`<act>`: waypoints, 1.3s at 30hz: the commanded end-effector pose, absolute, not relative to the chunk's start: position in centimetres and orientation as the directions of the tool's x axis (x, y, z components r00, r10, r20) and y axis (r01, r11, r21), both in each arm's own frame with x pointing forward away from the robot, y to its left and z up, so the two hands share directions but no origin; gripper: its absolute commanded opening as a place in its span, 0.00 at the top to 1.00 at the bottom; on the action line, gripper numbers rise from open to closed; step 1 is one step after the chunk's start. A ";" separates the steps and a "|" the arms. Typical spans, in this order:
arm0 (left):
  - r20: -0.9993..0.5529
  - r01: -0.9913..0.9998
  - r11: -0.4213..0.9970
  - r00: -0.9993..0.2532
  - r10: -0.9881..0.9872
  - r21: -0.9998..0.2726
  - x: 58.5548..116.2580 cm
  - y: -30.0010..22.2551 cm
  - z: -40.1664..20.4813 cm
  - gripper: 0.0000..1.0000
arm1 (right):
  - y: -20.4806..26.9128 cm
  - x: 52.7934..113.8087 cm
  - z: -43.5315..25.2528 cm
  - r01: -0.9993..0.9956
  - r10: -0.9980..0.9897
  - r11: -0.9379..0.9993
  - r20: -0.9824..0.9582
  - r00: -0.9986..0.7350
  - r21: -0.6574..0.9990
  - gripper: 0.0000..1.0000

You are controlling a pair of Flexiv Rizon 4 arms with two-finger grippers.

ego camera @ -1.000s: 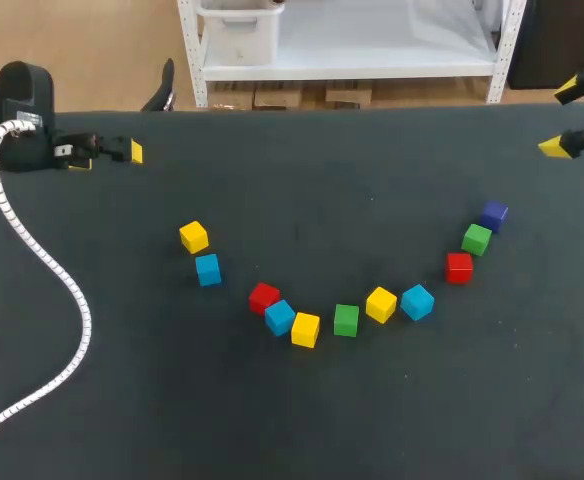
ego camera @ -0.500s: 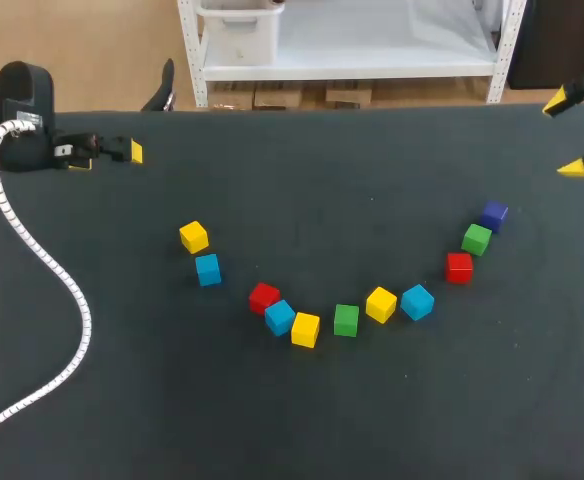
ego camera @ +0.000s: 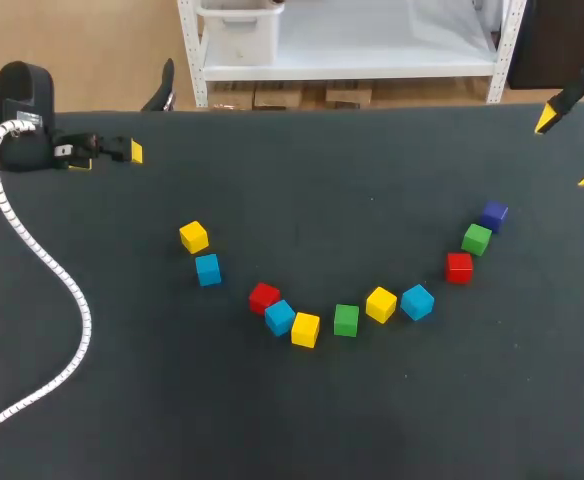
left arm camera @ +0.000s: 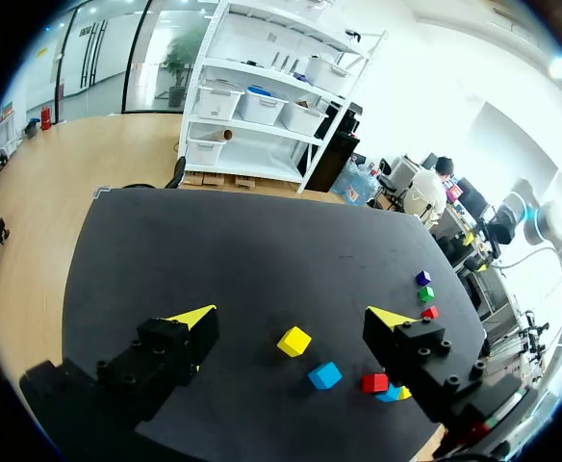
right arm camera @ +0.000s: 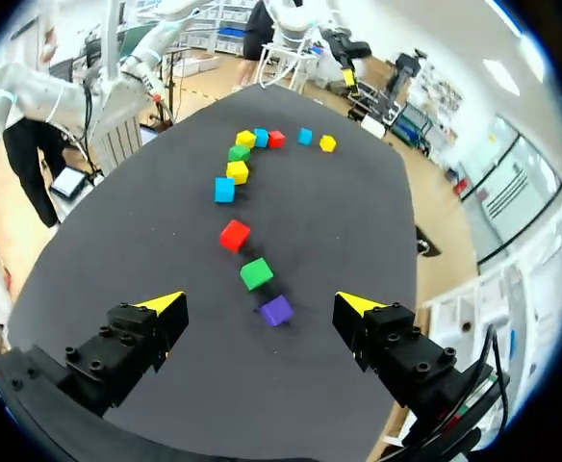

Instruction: Place the blue cubes, place green cubes on the blue cubes, place the yellow cubes on the green cubes, then place the red cubes on the yellow cubes, and place purple cube on the red cubes.

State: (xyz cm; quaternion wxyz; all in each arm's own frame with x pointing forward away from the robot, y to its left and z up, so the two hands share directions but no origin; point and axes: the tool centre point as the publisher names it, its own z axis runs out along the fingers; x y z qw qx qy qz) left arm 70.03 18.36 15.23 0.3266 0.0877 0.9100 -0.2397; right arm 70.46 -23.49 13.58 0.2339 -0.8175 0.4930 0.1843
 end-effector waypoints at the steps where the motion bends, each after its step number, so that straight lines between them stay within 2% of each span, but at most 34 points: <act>1: -0.639 0.319 0.868 -0.769 0.002 -0.381 70.1 18.4 15.1 0.00 | -23.4 71.6 13.2 -0.903 -0.754 -0.428 -0.540 0.375 -0.029 0.00; 5: -0.639 0.319 0.868 -0.769 0.002 -0.381 70.1 18.4 15.1 0.00 | -23.8 71.8 13.0 -0.944 -0.787 -0.327 -0.539 0.302 -0.050 0.00; 15: -0.639 0.319 0.868 -0.769 0.002 -0.381 70.1 18.4 15.1 0.00 | -24.4 71.8 12.8 -0.963 -0.780 -0.252 -0.570 0.258 -0.092 0.00; 27: -0.639 0.319 0.868 -0.769 0.002 -0.381 70.1 18.4 15.1 0.00 | -28.1 72.0 12.9 -0.990 -0.766 -0.007 -0.636 0.095 -0.140 0.00; 39: -0.639 0.319 0.868 -0.769 0.002 -0.381 70.1 18.4 15.1 0.00 | -29.3 71.8 13.0 -0.990 -0.748 0.049 -0.662 0.050 -0.130 0.00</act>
